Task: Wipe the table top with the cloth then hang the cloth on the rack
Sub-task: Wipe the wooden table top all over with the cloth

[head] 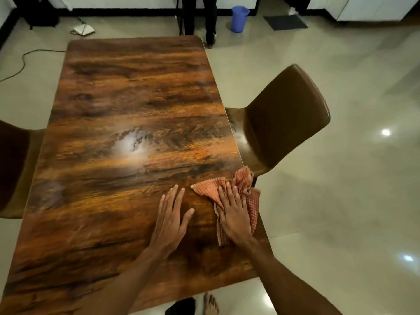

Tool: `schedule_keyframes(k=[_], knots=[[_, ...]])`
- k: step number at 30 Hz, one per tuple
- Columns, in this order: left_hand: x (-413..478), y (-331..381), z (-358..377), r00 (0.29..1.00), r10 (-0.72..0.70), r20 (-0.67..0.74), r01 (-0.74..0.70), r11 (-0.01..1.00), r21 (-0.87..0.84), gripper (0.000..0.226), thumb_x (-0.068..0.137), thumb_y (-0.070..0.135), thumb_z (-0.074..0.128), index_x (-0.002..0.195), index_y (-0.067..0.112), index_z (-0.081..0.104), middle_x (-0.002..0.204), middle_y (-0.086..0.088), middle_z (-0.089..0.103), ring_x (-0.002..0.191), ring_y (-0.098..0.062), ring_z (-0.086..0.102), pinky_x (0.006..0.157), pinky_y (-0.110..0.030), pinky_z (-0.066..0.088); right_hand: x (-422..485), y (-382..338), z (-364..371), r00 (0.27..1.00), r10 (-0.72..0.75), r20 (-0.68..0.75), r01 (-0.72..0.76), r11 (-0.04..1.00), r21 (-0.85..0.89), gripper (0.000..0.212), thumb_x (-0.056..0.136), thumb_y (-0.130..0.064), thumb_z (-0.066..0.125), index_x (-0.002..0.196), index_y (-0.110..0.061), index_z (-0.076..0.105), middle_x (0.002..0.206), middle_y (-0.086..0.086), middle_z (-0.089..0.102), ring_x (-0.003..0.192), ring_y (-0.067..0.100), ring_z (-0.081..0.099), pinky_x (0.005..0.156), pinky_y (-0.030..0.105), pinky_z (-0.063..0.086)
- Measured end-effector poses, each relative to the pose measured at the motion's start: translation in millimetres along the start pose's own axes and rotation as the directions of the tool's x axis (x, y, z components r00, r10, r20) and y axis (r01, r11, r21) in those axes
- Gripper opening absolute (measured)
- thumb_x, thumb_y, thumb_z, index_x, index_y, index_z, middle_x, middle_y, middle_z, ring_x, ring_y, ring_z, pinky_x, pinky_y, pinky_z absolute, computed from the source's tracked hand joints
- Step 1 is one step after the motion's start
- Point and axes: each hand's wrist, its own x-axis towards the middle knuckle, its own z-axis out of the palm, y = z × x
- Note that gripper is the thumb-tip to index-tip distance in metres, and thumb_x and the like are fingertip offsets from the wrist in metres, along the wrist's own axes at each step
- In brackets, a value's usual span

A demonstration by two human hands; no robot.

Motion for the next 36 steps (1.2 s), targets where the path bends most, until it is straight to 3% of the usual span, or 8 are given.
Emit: schedule_keyframes(k=[4, 11, 16, 21, 26, 29, 33, 36], knots=[[30, -8, 0, 0.998, -0.050, -0.025, 0.049, 0.997, -0.053, 0.067, 0.103, 0.056, 0.028, 0.159, 0.020, 0.022, 0.168, 0.000, 0.013, 0.155, -0.010, 0.004, 0.126, -0.037, -0.001, -5, 4, 0, 0.997, -0.074, 0.012, 0.075, 0.996, -0.043, 0.062, 0.106, -0.057, 0.008, 0.164, -0.035, 0.005, 0.173, -0.009, -0.002, 0.158, 0.014, -0.008, 0.128, 0.048, 0.002], [63, -16, 2, 0.993, -0.110, -0.042, 0.106, 0.991, -0.085, 0.070, 0.101, 0.062, 0.023, 0.160, 0.024, 0.020, 0.168, 0.003, 0.010, 0.154, -0.007, 0.001, 0.125, -0.033, -0.005, 131, 7, -16, 0.995, 0.084, -0.049, -0.087, 0.994, -0.071, 0.065, 0.105, -0.059, 0.009, 0.165, -0.033, 0.006, 0.173, -0.003, -0.002, 0.159, 0.021, -0.001, 0.128, 0.050, 0.001], [92, -14, 7, 0.987, -0.152, -0.059, 0.149, 0.987, -0.056, 0.069, 0.102, 0.060, 0.026, 0.159, 0.021, 0.023, 0.168, 0.000, 0.014, 0.154, -0.007, 0.004, 0.124, -0.030, -0.007, 102, 12, -15, 0.999, -0.014, -0.037, 0.010, 0.996, -0.091, 0.062, 0.107, -0.054, 0.016, 0.165, -0.032, 0.008, 0.173, -0.005, 0.000, 0.159, 0.017, -0.005, 0.128, 0.047, 0.000], [137, -6, 7, 0.980, -0.173, -0.103, 0.172, 0.985, -0.021, 0.069, 0.103, 0.058, 0.027, 0.159, 0.019, 0.023, 0.167, -0.003, 0.017, 0.155, -0.012, 0.007, 0.126, -0.034, -0.004, 205, 18, -37, 0.998, -0.062, -0.018, 0.060, 0.995, -0.077, 0.064, 0.106, -0.055, 0.015, 0.165, -0.031, 0.009, 0.173, -0.001, 0.001, 0.159, 0.017, -0.007, 0.128, 0.050, 0.000], [186, 6, 12, 0.971, -0.210, -0.113, 0.209, 0.978, -0.023, 0.068, 0.103, 0.058, 0.026, 0.159, 0.021, 0.021, 0.168, 0.000, 0.013, 0.155, -0.008, 0.003, 0.125, -0.032, -0.007, 194, 26, -42, 0.981, -0.194, 0.014, 0.195, 0.978, -0.068, 0.061, 0.110, -0.051, 0.020, 0.164, -0.033, -0.002, 0.172, -0.006, -0.009, 0.157, 0.016, -0.015, 0.128, 0.047, -0.003], [207, 6, 14, 0.965, -0.219, -0.142, 0.220, 0.976, -0.007, 0.067, 0.103, 0.058, 0.026, 0.159, 0.022, 0.020, 0.168, 0.002, 0.011, 0.154, -0.007, 0.001, 0.125, -0.032, -0.007, 242, 32, -51, 0.971, -0.238, -0.018, 0.236, 0.969, -0.069, 0.060, 0.110, -0.049, 0.024, 0.165, -0.032, 0.006, 0.173, -0.005, -0.003, 0.158, 0.016, -0.010, 0.128, 0.047, -0.003], [217, -6, 6, 0.958, -0.234, -0.168, 0.241, 0.970, 0.020, 0.068, 0.103, 0.057, 0.025, 0.160, 0.020, 0.019, 0.169, 0.001, 0.010, 0.155, -0.009, 0.002, 0.126, -0.037, -0.001, 340, 11, -64, 0.993, -0.119, -0.017, 0.118, 0.990, -0.080, 0.061, 0.107, -0.051, 0.020, 0.164, -0.028, 0.015, 0.173, 0.003, 0.010, 0.158, 0.025, 0.007, 0.128, 0.049, 0.002], [216, -19, -8, 0.942, -0.275, -0.194, 0.288, 0.957, 0.040, 0.068, 0.103, 0.058, 0.025, 0.160, 0.021, 0.018, 0.169, 0.000, 0.011, 0.155, -0.010, 0.003, 0.127, -0.040, 0.002, 332, -22, -54, 0.993, -0.122, -0.002, 0.122, 0.992, -0.021, 0.063, 0.106, -0.051, 0.017, 0.164, -0.027, 0.011, 0.173, 0.005, 0.005, 0.159, 0.028, 0.005, 0.128, 0.051, 0.005]])
